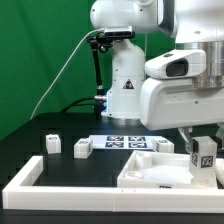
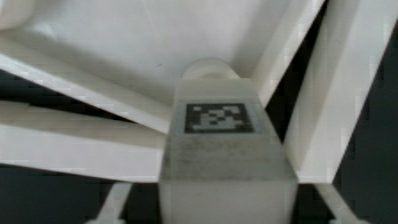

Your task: Assemble one leg

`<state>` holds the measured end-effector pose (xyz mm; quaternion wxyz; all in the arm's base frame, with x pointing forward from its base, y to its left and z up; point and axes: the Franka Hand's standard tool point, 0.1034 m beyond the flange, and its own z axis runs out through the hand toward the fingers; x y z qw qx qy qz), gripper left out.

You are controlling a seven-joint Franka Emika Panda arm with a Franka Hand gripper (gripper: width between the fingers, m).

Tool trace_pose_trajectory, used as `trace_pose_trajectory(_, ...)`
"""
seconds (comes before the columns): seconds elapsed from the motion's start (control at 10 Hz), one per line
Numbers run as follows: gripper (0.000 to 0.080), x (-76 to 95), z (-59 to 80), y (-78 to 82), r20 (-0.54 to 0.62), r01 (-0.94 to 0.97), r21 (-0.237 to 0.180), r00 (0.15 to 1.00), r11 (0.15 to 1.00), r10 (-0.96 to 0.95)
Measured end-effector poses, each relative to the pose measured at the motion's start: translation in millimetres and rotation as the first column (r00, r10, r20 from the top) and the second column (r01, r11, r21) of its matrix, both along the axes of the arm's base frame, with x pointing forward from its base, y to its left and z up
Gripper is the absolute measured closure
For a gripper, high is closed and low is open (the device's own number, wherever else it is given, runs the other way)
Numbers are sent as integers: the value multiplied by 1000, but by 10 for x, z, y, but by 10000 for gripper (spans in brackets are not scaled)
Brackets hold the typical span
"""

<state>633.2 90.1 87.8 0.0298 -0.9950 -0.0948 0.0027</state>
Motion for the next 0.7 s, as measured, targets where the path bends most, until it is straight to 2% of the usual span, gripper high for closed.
trace_pose_trajectory(0.1, 508, 0, 0, -1, 0, 0, 0, 1000, 1000, 0)
trace_pose_trajectory(0.4, 508, -26, -10, 54, 27, 345, 14, 938, 938, -346)
trace_pose_trajectory(0.7, 508, -22, -17, 146, 12, 635, 51, 771, 771, -636)
